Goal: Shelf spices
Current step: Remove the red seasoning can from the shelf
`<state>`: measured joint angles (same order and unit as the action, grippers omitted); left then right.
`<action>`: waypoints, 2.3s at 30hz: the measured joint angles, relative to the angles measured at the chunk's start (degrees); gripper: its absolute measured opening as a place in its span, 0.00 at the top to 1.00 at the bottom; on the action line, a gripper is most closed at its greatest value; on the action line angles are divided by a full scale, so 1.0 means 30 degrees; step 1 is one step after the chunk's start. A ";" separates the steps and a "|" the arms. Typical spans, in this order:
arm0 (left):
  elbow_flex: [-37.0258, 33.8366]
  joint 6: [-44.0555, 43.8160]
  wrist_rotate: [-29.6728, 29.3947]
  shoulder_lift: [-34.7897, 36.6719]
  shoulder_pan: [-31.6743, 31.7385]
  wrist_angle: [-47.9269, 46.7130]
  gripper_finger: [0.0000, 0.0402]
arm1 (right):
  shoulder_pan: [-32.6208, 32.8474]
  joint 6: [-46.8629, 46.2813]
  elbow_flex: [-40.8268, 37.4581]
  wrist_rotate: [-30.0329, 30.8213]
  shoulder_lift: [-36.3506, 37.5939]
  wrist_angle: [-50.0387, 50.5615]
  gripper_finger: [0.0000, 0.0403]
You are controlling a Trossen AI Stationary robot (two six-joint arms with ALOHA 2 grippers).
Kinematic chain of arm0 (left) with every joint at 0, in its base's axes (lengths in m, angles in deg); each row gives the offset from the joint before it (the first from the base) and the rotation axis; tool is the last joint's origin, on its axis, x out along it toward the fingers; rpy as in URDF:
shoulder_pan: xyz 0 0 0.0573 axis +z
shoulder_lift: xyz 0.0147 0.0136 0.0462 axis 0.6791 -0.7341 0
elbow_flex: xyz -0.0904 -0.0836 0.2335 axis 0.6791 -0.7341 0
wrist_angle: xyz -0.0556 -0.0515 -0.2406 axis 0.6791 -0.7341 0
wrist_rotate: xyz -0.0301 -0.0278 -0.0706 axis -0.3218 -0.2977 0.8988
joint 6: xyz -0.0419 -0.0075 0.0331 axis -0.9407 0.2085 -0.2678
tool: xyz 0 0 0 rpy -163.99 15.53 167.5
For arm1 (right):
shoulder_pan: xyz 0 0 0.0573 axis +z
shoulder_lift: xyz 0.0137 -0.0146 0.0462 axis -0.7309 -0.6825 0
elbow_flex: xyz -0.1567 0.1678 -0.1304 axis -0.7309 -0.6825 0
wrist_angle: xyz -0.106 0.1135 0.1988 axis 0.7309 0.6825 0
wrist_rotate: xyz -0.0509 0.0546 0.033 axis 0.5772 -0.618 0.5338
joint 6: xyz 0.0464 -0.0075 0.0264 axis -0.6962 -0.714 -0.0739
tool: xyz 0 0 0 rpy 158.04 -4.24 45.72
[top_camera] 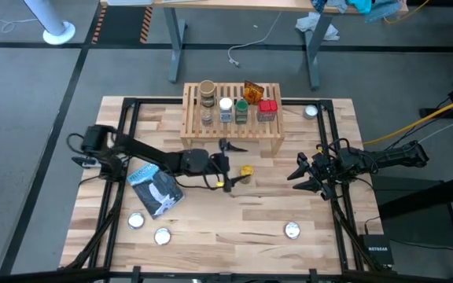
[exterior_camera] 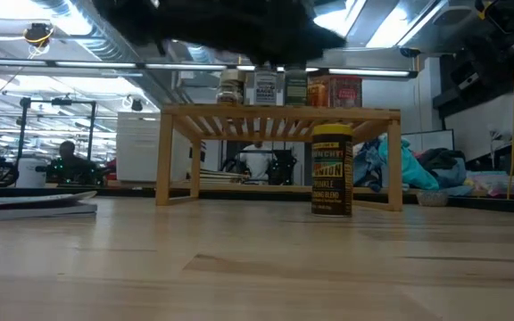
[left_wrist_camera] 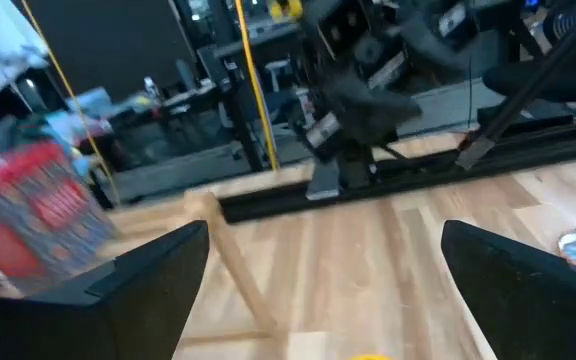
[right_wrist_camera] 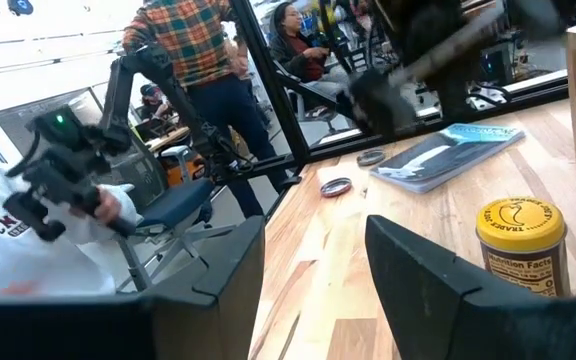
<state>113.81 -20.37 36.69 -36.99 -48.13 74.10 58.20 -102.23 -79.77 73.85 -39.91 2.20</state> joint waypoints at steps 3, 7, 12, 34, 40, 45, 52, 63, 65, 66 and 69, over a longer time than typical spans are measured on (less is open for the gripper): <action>0.0000 0.0654 -0.0079 0.1944 -0.0089 -0.2461 0.02 | -0.0002 0.0000 0.0004 0.0000 -0.0007 -0.0012 0.55; 0.0000 0.0574 -0.0078 0.4249 -0.0206 -0.5460 0.02 | -0.0007 0.0000 0.0007 0.0000 -0.0001 0.0029 0.55; 0.0013 0.0391 -0.0086 0.6742 -0.0562 -0.7505 0.02 | -0.0004 0.0000 0.0007 0.0000 0.0000 0.0058 0.55; 0.0007 -0.0113 -0.2352 1.5335 -0.3986 -1.6283 0.02 | 0.0000 0.0430 0.0007 0.6020 0.0000 -0.6073 0.55; 0.0011 -0.2756 -0.2352 1.6676 -0.4651 -1.7767 0.02 | 0.0000 0.0415 0.0007 0.5872 0.0000 -0.7111 0.55; 0.0015 -0.5582 -0.2359 1.6993 -0.5190 -1.8601 0.02 | -0.0002 0.0419 0.0007 0.4250 0.0000 -0.7045 0.55; 0.0015 -0.8235 -0.3371 1.6895 -0.5271 -2.0577 0.02 | 0.0000 -0.0014 0.0007 0.1059 0.0000 -0.7038 0.55; 0.0015 -0.9701 -0.6450 1.6782 -0.4533 -2.5299 0.02 | -0.0007 0.1827 0.0007 0.4311 -0.0153 -0.4928 0.55; 0.0015 -0.9231 -0.6602 1.6752 -0.4263 -2.5292 0.02 | -0.0007 0.2247 0.0007 0.6004 -0.0146 -0.4016 0.55; 0.0015 -0.8934 -0.6637 1.6715 -0.4093 -2.5287 0.02 | -0.0007 0.2279 0.0007 0.6823 -0.0154 -0.3615 0.55; 0.0010 -0.8343 -0.6849 1.6687 -0.3604 -2.5269 0.02 | -0.0007 0.2148 0.0007 0.8520 -0.0153 -0.3435 0.55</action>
<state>113.84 -45.40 16.15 13.07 -58.94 -1.71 58.18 -95.79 -79.75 99.41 -40.37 -8.11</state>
